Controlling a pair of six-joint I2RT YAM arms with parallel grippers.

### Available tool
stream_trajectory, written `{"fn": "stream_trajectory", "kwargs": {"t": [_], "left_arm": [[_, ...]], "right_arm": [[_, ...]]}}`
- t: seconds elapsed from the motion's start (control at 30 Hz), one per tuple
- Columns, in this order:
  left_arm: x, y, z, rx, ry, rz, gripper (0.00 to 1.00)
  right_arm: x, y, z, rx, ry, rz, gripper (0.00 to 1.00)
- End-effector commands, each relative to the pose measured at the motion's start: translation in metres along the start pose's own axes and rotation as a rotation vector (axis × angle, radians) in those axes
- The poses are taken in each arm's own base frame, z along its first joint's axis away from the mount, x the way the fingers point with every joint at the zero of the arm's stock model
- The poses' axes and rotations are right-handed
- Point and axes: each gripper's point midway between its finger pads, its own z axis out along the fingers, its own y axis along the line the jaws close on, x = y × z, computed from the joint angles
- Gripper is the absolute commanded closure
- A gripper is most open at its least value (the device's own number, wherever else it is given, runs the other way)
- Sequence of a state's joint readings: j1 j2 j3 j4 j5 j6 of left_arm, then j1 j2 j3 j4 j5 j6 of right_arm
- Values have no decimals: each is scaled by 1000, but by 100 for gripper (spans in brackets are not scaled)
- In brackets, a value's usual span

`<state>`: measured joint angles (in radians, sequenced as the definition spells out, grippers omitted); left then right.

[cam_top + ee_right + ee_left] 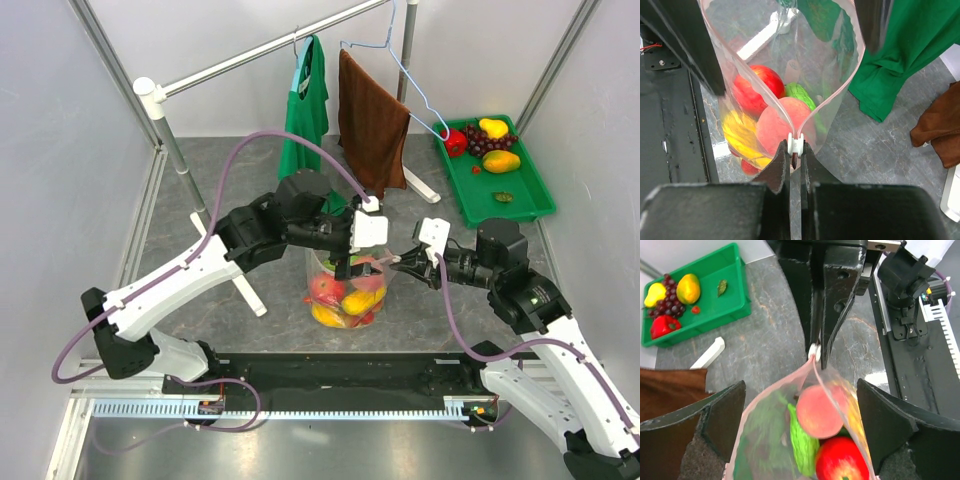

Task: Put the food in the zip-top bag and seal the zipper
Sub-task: Zip the zipper food storage bag at the center of the board.

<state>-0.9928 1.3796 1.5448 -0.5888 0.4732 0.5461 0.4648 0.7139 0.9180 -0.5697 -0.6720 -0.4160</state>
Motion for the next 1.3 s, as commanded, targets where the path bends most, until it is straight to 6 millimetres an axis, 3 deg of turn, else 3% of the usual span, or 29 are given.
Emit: {"fn": "stream_trajectory", "kwargs": {"t": [0.0, 0.13, 0.33, 0.4, 0.6, 0.63, 0.83, 0.9, 0.93, 0.97, 1.0, 1.03, 1.1, 1.27], "left_arm": [[-21, 9, 11, -26, -73, 113, 6], [-9, 5, 24, 1, -43, 141, 18], [15, 1, 32, 19, 13, 180, 17], [19, 1, 34, 25, 26, 178, 23], [27, -1, 36, 40, 53, 190, 48], [27, -2, 36, 47, 53, 191, 59], [38, -5, 35, 64, 95, 171, 97], [39, -4, 33, 61, 96, 138, 98], [37, -4, 31, 63, 87, 122, 98], [37, 1, 28, 54, 80, 98, 98], [34, 0, 26, 61, 64, 71, 98], [32, 5, 20, 48, 53, 61, 98], [28, 5, 16, 51, 26, 48, 98], [21, 0, 8, 54, -25, 42, 98]], "right_arm": [[-8, 2, 0, -11, -46, -35, 100], [-10, 4, 1, -24, -52, -34, 100], [-11, 3, 2, -21, -62, -52, 100], [-11, 3, 2, -29, -62, -55, 100], [-14, 5, 1, -41, -74, -98, 100], [-15, 4, 2, -39, -74, -103, 100], [-14, 0, 3, -23, -73, -97, 100], [-11, 1, 4, -19, -78, -93, 94], [-7, 2, 5, -13, -81, -84, 87], [-5, 1, 5, -7, -81, -76, 57], [-1, 1, 5, 0, -78, -64, 44], [2, 1, 6, 9, -81, -57, 38], [6, -2, 6, 44, -81, -25, 33], [8, -8, 12, 66, -101, -1, 36]]}}
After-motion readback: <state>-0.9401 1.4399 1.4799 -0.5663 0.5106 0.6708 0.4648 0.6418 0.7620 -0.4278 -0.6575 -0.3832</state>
